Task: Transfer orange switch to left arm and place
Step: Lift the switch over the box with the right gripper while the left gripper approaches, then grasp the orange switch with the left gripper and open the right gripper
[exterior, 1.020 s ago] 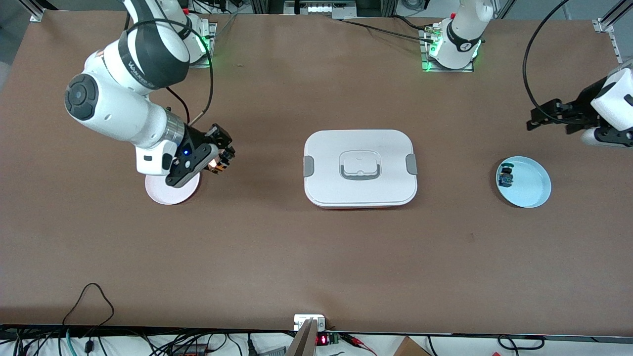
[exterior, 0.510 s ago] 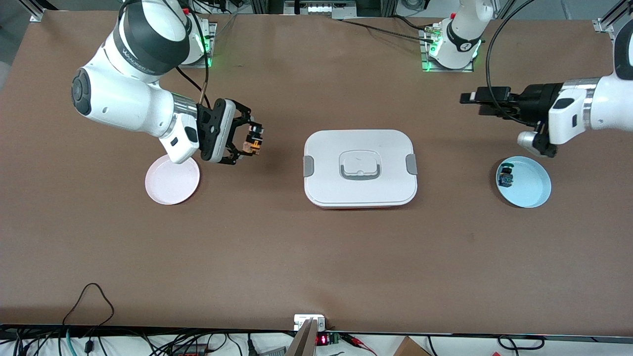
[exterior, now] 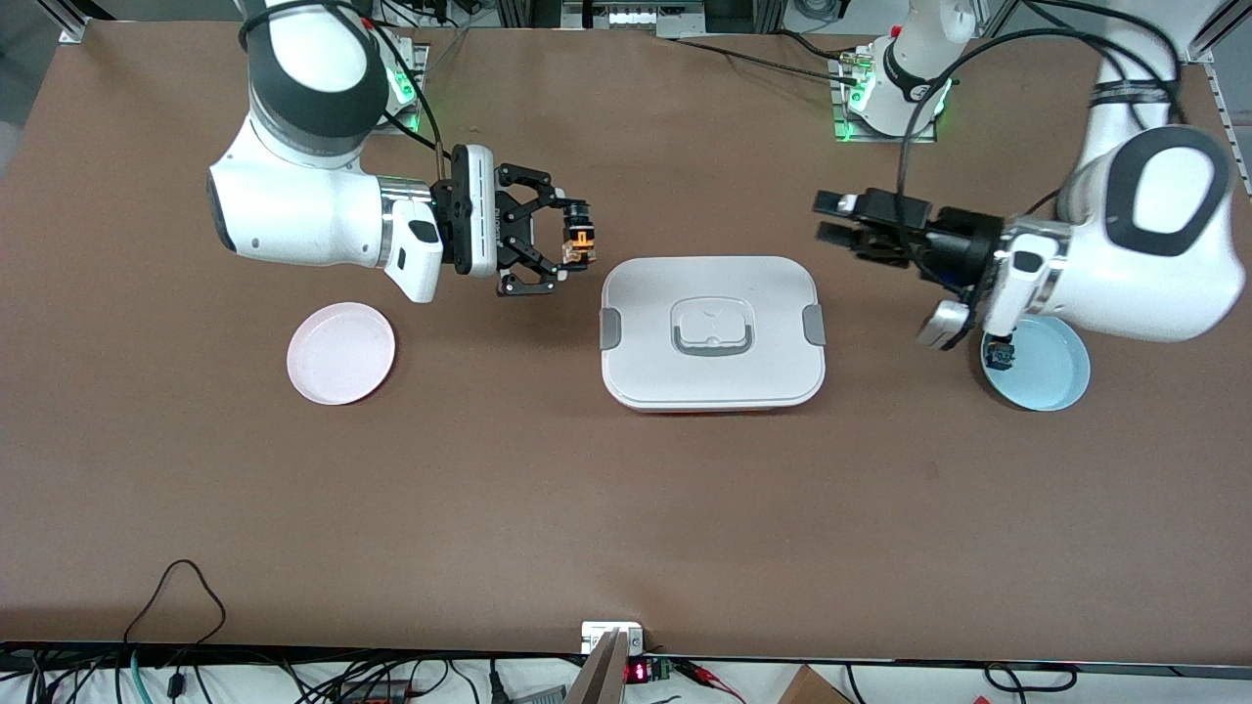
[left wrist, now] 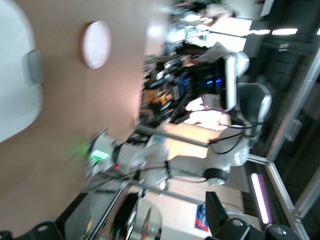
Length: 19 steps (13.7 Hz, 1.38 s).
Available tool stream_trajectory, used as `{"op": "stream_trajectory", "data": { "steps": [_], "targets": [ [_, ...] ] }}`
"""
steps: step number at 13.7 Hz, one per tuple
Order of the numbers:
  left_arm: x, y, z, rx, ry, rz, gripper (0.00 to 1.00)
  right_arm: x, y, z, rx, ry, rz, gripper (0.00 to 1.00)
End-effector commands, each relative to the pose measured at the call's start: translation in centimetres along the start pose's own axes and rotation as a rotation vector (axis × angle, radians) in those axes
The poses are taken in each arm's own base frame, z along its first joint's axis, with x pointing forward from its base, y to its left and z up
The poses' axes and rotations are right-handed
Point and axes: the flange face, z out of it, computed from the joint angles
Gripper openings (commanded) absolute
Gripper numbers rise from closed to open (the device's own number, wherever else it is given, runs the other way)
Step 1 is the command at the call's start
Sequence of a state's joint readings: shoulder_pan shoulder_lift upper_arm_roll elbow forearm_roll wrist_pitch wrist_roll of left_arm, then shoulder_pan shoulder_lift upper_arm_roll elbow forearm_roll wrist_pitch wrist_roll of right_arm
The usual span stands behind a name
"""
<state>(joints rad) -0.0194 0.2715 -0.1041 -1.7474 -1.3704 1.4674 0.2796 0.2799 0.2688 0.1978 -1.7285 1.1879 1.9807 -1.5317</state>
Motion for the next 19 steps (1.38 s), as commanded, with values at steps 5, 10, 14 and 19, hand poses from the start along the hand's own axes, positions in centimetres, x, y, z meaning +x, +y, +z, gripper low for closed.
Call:
{"op": "stream_trajectory", "data": {
  "steps": [5,10,14,19],
  "targets": [
    [-1.6,-3.8,11.5,-0.167,0.260,0.075,1.00,0.9,0.0,2.8,0.015,0.284,-0.122,0.00],
    [-1.8,-2.8,16.3,-0.199,0.392,0.015,1.00,1.2,-1.0,6.7,0.057,0.341,-0.076,0.00],
    [-2.7,-1.5,16.1,-0.198,0.392,0.015,1.00,1.3,-1.0,7.1,0.034,0.331,-0.074,0.00],
    [-4.1,-2.0,17.2,-0.177,0.373,0.009,1.00,1.2,-0.9,7.1,0.018,0.330,-0.066,0.00]
  ]
}}
